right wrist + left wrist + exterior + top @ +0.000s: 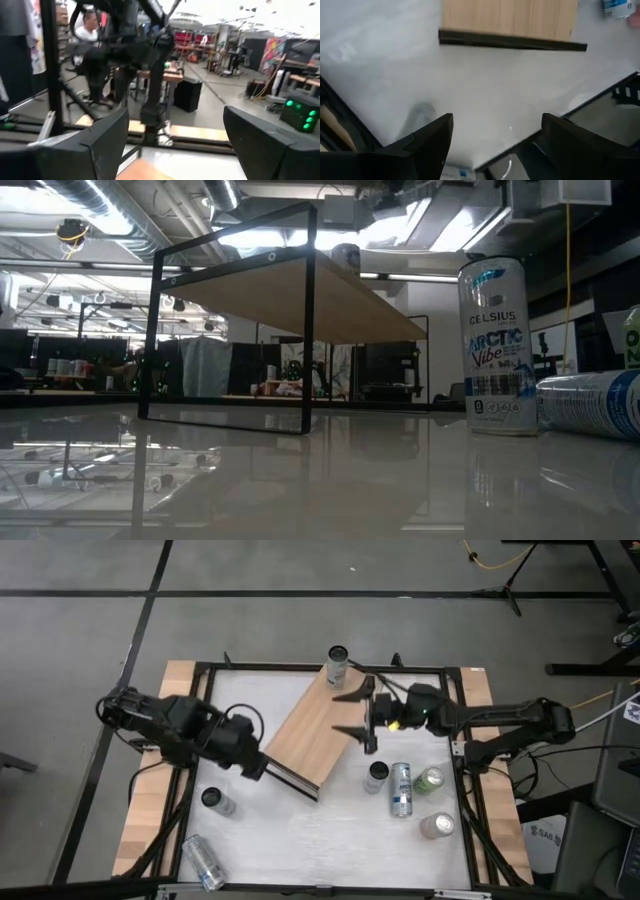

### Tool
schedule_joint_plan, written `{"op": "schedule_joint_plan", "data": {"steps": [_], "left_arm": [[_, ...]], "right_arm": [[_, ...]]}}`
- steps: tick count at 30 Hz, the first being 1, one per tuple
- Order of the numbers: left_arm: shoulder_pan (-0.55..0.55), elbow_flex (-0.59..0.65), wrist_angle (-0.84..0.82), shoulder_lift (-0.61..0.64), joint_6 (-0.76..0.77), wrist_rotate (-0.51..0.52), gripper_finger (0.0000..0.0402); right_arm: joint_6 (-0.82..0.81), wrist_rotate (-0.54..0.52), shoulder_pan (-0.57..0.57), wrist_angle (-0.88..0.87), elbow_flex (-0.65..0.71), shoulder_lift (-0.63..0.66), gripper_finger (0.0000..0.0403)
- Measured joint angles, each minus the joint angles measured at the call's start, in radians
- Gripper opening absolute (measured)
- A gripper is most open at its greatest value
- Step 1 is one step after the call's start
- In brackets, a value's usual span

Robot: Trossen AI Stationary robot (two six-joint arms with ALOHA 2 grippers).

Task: Place canned beverage on shelf
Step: Put the white soda can on the shelf

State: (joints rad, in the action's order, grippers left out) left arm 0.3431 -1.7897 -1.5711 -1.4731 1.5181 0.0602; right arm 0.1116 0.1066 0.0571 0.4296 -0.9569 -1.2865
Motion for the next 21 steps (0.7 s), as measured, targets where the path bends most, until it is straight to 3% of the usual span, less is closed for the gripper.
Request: {"op": "schedule_joint_plan", "data": {"steps": [13, 21], "left_arm": [[0.265, 0.006, 0.001, -0.020, 0.493, 0.010, 0.0296], [0.347, 0.159, 0.000, -0.032, 0.648, -0.107, 0.0296]], "right_arm": [[0.000, -0.010, -0.101, -0.136, 0.000, 0.000, 0.0315], [-0.001, -0.010, -0.146, -0.157, 0.000, 0.000, 0.0315]]}}
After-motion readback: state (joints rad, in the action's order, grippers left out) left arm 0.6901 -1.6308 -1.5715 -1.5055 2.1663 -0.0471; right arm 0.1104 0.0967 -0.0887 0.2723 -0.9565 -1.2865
